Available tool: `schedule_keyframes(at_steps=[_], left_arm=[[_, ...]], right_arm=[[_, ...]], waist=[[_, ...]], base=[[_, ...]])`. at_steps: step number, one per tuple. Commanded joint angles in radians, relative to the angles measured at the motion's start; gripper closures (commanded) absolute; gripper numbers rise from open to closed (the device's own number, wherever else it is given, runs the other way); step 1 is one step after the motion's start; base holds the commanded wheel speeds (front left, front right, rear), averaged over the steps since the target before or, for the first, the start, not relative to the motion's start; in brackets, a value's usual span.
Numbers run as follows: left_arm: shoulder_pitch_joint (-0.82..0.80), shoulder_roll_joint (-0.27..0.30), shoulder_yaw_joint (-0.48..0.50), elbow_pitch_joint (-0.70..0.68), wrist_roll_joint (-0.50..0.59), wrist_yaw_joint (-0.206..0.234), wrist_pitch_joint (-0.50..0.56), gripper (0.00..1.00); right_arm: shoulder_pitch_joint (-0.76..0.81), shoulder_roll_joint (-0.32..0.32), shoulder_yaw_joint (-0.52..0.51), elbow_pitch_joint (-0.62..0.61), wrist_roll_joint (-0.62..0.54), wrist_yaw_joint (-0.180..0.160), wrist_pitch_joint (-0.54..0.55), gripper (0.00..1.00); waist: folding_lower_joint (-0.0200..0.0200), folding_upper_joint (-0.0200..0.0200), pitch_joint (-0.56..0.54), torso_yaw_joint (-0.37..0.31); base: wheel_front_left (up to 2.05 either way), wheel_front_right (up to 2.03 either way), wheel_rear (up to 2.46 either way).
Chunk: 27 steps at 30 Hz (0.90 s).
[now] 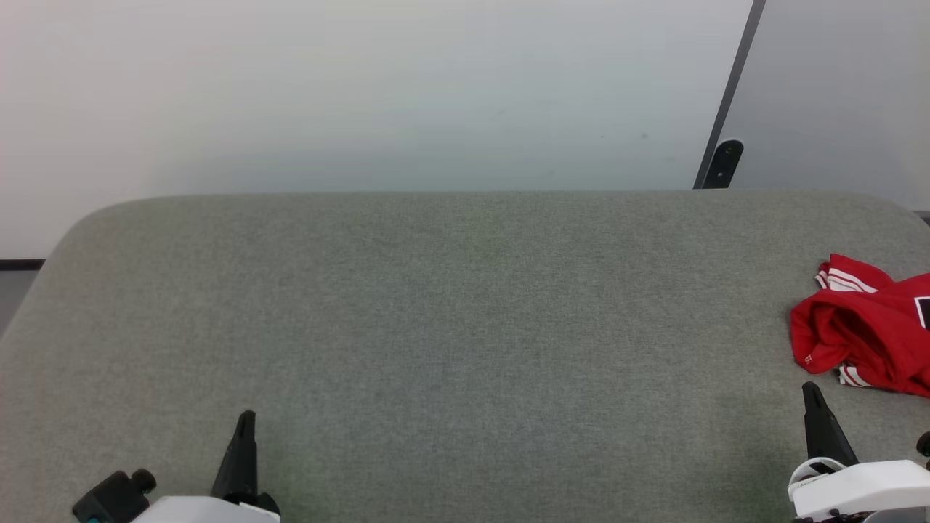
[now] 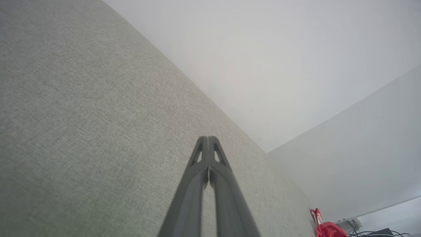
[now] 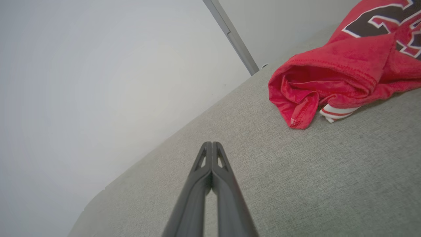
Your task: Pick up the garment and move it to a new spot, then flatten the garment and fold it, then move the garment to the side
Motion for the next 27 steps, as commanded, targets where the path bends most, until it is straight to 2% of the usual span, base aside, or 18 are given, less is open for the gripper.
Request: schedule_keyframes(at_steps=[1,27], left_arm=[[-0.027,0.003,0.005,-0.011,-0.030,-0.001,0.006,1.00],[-0.062,-0.019,0.022,-0.008,-0.306,-0.002,0.085,1.00]], right_arm=[[-0.025,-0.003,-0.007,-0.017,0.038,0.000,0.007,1.00],[-0.033,0.018,-0.012,-0.035,0.355,0.000,0.085,1.00]], waist=[[0.0000,0.0000,0.001,0.001],[0.0000,0.0000,0.012,0.013]], base=[[0.00,0.00,0.00],[0.00,0.00,0.00]])
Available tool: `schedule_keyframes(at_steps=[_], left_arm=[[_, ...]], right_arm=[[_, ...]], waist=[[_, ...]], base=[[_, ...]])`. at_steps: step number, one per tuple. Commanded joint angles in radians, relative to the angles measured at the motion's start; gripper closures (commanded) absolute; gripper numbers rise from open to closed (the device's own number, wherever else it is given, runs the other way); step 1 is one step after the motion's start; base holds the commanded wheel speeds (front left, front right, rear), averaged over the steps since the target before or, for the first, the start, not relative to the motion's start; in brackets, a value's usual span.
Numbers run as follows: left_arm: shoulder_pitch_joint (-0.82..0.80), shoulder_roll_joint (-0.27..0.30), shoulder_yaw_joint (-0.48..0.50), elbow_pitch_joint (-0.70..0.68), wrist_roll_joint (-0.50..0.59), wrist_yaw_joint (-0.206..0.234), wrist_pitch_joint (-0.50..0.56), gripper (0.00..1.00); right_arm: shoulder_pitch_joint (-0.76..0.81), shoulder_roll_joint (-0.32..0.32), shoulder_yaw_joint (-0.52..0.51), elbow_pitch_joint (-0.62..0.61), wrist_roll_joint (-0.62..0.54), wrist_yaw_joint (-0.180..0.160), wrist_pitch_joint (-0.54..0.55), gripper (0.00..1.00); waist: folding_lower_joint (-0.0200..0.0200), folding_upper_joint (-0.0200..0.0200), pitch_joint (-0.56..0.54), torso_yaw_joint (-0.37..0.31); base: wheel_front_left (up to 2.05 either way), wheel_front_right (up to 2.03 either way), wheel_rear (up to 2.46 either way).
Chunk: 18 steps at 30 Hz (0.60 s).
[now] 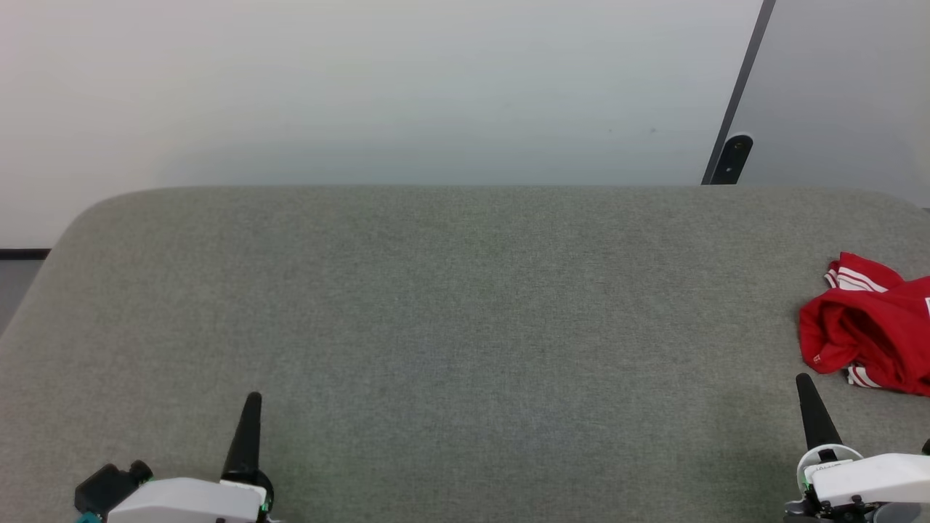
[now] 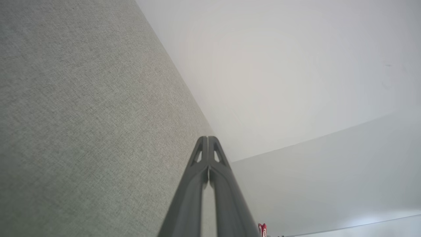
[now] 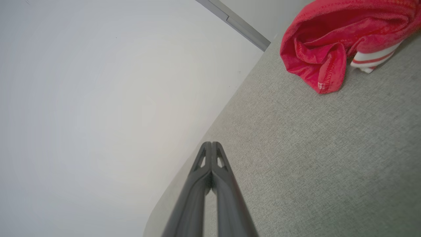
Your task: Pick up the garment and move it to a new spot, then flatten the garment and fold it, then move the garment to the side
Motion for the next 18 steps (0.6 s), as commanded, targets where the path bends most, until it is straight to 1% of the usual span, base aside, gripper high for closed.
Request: schedule_keyframes(at_steps=[1,18], left_arm=[[-0.022,0.001,0.005,-0.008,-0.027,-0.002,0.007,1.00],[-0.041,-0.010,0.013,-0.005,-0.174,-0.002,0.048,1.00]], right_arm=[[-0.020,0.001,-0.004,-0.014,0.030,0.000,0.007,1.00],[-0.023,0.011,-0.007,-0.022,0.199,0.000,0.048,1.00]], waist=[[0.0000,0.0000,0.001,0.001],[0.0000,0.0000,0.009,0.009]], base=[[0.00,0.00,0.00],[0.00,0.00,0.00]])
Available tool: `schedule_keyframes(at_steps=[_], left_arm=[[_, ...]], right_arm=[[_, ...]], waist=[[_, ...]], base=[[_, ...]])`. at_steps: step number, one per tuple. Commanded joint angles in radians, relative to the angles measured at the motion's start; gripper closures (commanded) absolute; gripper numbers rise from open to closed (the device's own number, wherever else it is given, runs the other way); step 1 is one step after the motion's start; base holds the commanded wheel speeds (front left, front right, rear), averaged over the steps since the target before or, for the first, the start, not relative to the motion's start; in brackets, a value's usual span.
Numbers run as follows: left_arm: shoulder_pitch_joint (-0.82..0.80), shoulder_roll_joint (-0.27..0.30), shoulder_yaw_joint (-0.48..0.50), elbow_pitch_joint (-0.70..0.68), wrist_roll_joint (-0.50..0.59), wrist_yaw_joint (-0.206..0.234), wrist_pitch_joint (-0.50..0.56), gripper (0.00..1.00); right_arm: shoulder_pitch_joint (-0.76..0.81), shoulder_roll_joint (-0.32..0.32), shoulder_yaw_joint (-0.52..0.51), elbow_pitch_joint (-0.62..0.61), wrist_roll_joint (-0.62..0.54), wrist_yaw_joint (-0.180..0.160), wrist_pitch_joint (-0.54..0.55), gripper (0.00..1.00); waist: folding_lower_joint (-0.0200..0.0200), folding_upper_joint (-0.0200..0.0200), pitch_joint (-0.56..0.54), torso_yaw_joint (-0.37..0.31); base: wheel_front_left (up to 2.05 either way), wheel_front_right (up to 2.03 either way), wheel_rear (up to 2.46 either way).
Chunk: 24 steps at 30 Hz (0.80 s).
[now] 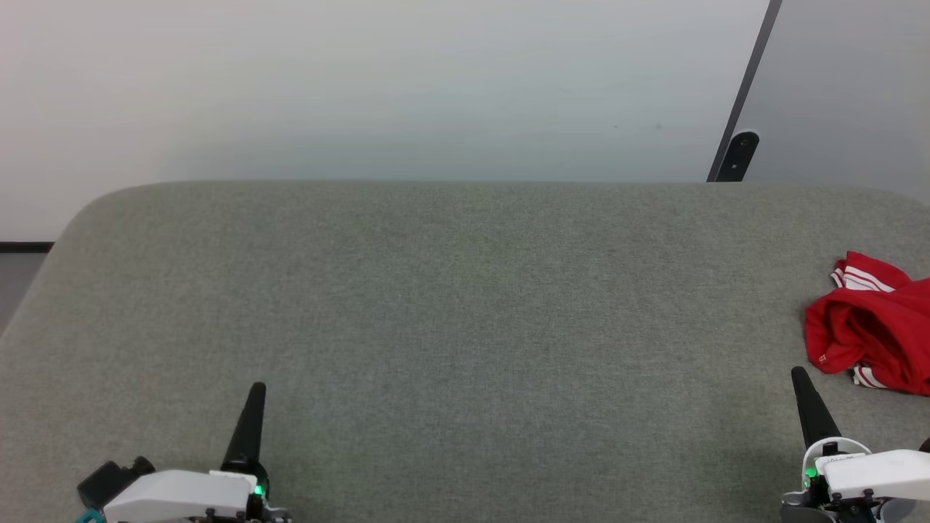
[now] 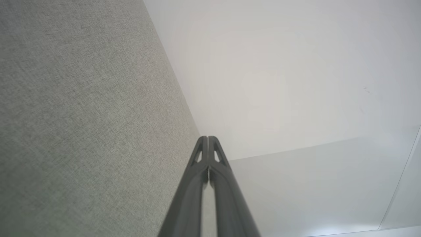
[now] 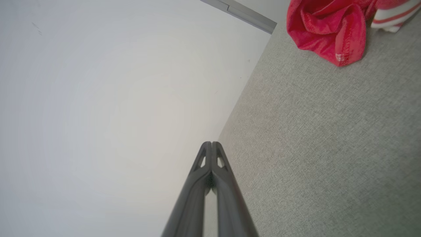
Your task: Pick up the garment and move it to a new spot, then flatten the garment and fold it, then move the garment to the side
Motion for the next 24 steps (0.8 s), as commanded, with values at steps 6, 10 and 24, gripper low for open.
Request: schedule_keyframes(at_steps=[6,10,24], left_arm=[[-0.022,-0.003,0.006,-0.004,-0.065,-0.002,0.017,1.00],[-0.026,-0.006,0.008,-0.004,-0.096,-0.002,0.027,1.00],[-0.038,-0.014,0.014,-0.002,-0.193,-0.003,0.054,1.00]], right_arm=[[-0.018,0.004,-0.004,-0.013,0.076,0.000,0.017,1.00],[-0.019,0.006,-0.004,-0.014,0.110,0.000,0.027,1.00],[-0.021,0.014,-0.006,-0.020,0.222,-0.001,0.054,1.00]], waist=[[0.0000,0.0000,0.003,0.003],[0.0000,0.0000,0.005,0.005],[0.0000,0.0000,0.011,0.011]], base=[[0.00,0.00,0.00],[0.00,0.00,0.00],[0.00,0.00,0.00]])
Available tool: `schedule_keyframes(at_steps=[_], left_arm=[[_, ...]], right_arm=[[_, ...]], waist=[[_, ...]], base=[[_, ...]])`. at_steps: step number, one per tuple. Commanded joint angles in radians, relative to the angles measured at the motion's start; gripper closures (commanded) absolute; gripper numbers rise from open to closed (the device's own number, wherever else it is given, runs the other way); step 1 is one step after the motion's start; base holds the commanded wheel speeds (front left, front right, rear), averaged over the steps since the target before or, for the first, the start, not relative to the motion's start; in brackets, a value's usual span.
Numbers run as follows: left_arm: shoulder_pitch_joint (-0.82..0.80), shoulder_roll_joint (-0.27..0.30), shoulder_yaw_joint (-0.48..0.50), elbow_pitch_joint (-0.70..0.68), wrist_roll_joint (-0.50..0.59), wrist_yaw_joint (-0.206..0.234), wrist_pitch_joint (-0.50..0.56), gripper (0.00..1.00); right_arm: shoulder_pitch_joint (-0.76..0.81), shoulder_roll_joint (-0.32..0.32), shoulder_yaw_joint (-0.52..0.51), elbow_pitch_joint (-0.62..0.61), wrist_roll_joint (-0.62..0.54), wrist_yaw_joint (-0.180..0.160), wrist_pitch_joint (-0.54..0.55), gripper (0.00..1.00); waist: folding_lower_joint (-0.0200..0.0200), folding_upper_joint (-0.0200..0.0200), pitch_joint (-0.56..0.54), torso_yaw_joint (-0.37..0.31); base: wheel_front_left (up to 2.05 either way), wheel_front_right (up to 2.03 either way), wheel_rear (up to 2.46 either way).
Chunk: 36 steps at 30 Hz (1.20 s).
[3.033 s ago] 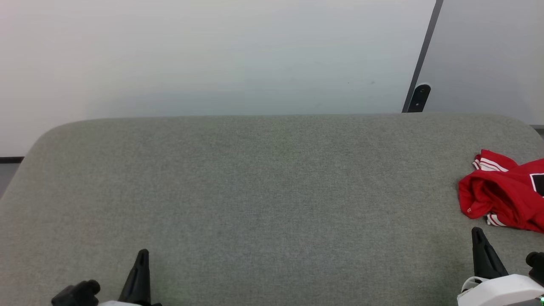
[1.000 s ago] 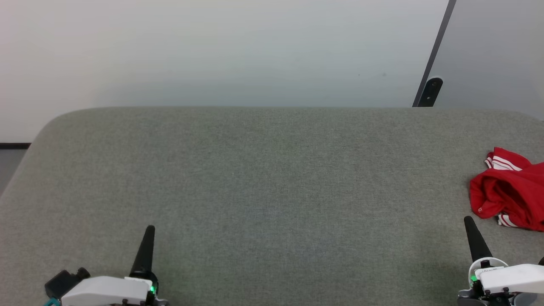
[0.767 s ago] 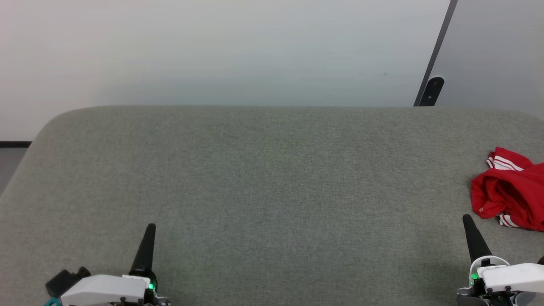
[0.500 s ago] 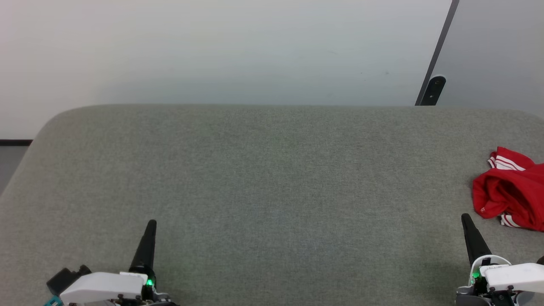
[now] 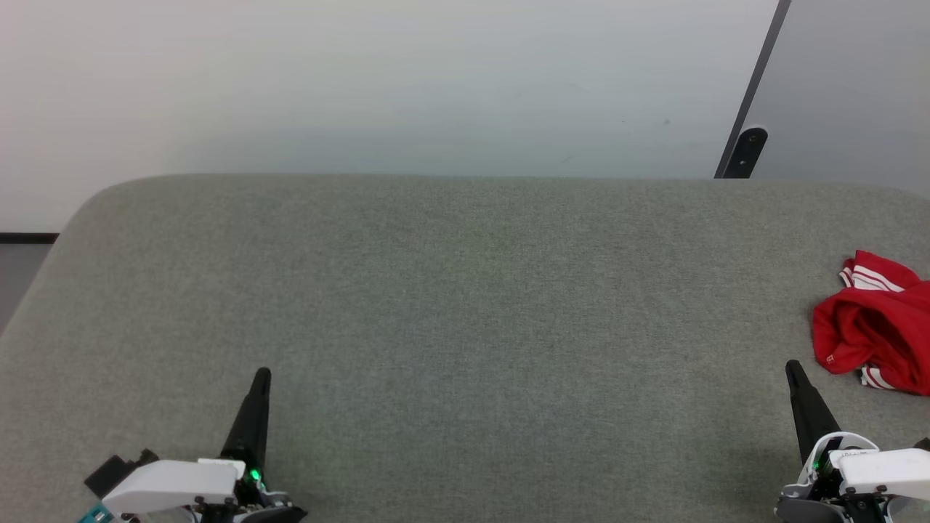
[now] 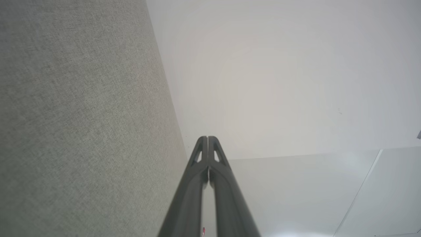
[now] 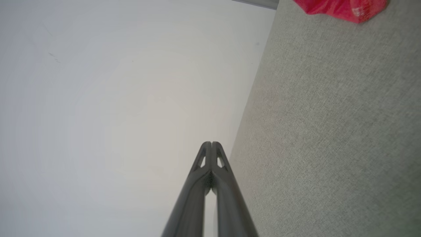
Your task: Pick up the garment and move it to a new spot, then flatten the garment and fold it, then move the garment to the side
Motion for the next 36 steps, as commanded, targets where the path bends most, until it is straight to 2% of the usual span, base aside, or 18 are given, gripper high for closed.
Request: schedule_keyframes(at_steps=[1,17,36], left_arm=[[-0.012,-0.002,0.004,-0.002,-0.017,-0.003,0.004,1.00],[-0.025,-0.010,0.010,0.000,-0.117,-0.003,0.033,1.00],[-0.025,-0.009,0.009,0.000,-0.115,-0.003,0.033,1.00]], right_arm=[[-0.017,0.002,-0.002,-0.007,0.020,-0.001,0.006,1.00],[-0.016,0.011,-0.003,-0.013,0.135,-0.001,0.033,1.00],[-0.014,0.010,-0.003,-0.012,0.133,-0.001,0.033,1.00]], waist=[[0.0000,-0.0001,0.001,0.001],[0.0000,-0.0001,0.008,0.008],[0.0000,-0.0001,0.008,0.008]], base=[[0.00,0.00,0.00],[0.00,0.00,0.00],[0.00,0.00,0.00]])
